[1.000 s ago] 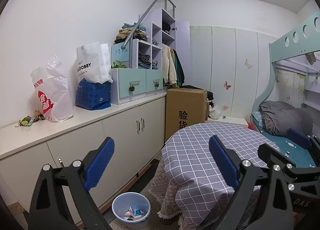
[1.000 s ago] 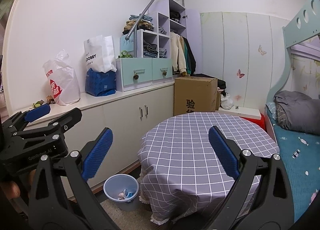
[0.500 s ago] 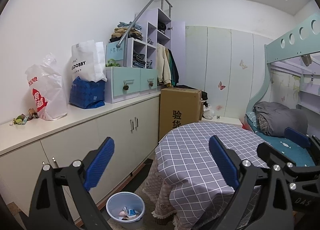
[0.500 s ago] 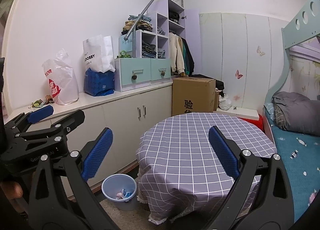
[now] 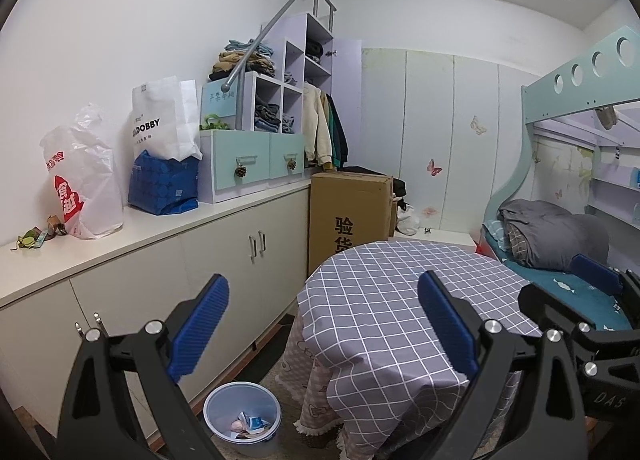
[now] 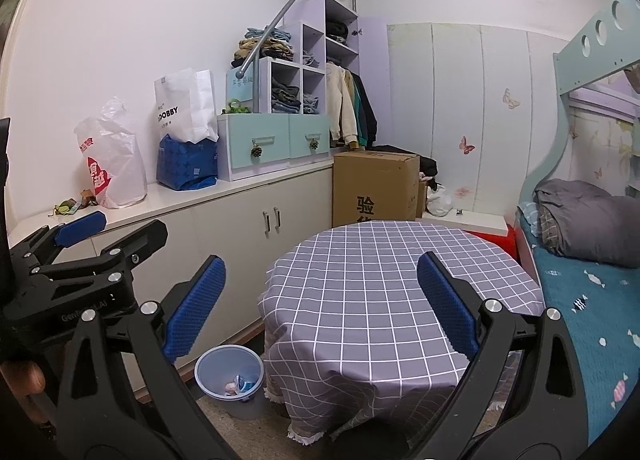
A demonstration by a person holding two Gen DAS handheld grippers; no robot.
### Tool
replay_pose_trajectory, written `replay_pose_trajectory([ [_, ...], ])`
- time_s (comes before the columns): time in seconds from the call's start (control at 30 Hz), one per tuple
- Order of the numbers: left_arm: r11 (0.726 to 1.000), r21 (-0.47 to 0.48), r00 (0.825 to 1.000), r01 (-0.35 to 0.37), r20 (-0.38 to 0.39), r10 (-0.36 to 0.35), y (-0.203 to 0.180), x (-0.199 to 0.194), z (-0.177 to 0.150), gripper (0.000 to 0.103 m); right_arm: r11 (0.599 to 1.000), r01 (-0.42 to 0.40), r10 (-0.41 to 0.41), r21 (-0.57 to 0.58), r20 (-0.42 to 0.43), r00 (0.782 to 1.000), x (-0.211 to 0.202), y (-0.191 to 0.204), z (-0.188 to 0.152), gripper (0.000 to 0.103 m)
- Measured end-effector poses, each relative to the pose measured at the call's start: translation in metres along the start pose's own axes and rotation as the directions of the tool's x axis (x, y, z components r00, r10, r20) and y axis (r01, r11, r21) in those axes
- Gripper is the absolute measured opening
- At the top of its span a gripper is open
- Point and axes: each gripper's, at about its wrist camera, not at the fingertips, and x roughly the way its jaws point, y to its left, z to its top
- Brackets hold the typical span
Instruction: Collect trash
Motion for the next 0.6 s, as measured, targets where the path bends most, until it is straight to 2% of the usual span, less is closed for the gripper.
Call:
replay_pose_trajectory([
  [0.6,1.000,0.003,1.000,-0.001,-0.001,0.001,0.0001,-0.0002,-0.0011,0.093,1.000,-0.006,0.006,-0.002,-0.001,1.000,0.0016,-0.0011,0.0029,0.095],
])
